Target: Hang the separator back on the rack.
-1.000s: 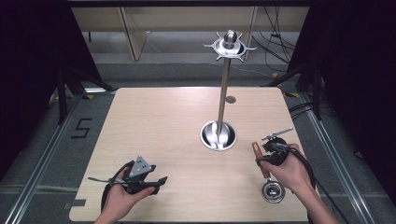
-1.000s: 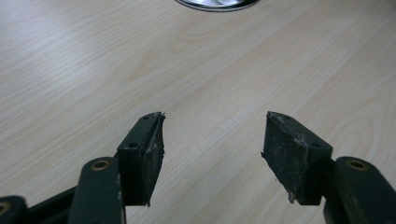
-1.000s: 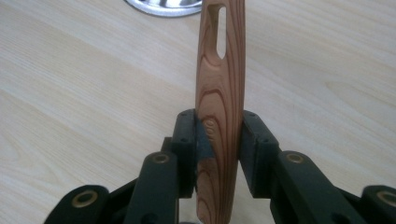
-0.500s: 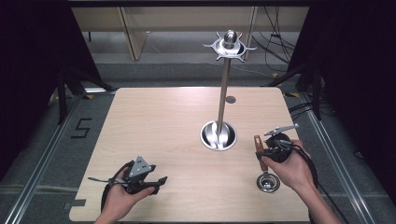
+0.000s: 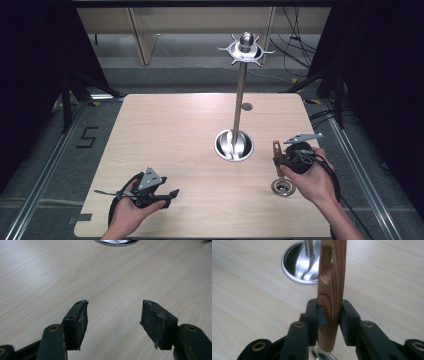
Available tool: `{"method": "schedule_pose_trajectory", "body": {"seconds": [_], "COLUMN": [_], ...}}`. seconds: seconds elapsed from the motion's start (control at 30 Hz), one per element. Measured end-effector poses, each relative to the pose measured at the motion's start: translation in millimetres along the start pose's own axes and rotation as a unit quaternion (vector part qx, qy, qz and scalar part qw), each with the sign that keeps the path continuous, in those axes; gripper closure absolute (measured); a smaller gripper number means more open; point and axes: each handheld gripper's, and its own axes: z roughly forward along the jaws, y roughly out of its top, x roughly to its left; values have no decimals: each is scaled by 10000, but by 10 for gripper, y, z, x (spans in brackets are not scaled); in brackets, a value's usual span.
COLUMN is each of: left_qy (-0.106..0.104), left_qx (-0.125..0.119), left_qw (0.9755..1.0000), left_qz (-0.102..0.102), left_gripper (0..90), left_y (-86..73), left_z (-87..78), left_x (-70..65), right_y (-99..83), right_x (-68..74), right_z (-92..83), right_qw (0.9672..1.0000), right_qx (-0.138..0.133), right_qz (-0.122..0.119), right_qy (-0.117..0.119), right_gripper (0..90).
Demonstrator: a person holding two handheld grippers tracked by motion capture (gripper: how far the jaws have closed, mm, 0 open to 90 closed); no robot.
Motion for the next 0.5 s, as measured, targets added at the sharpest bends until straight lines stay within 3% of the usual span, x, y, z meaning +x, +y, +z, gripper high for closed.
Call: {"method": "schedule_pose_trajectory", "body": {"seconds": [0.13,0.23,0.27,0.3,0.4,0.43,0.47,0.5], "left_qy": [-53,1,5,-13,-23,-65,-62,-14], "left_qx": [-24,13,-13,1,3,-39,-35,-9], "left_qw": [10000,9995,9996,10000,10000,10000,10000,10000], "left_qz": [-14,330,271,25,43,-13,-13,16], "left_gripper": [374,374,374,374,374,374,374,374], "left_y": [0,16,13,1,2,1,1,0], "left_z": [8,-1,2,5,0,5,5,5], "left_x": [-6,39,33,4,6,-4,-3,3], "right_y": [30,56,65,74,111,125,142,155], "right_x": [2,19,30,32,20,44,6,21], "right_z": [-54,-97,-113,-121,-152,-170,-168,-175], "right_qw": [9997,9991,9989,9987,9973,9972,9959,9956], "right_qx": [-221,-411,-441,-499,-683,-728,-838,-896], "right_qz": [-6,-21,7,-36,-200,-45,-294,-191], "right_qy": [-87,-131,-139,-126,-172,-155,-164,-176], "right_gripper": [717,717,716,716,717,716,716,716]}}
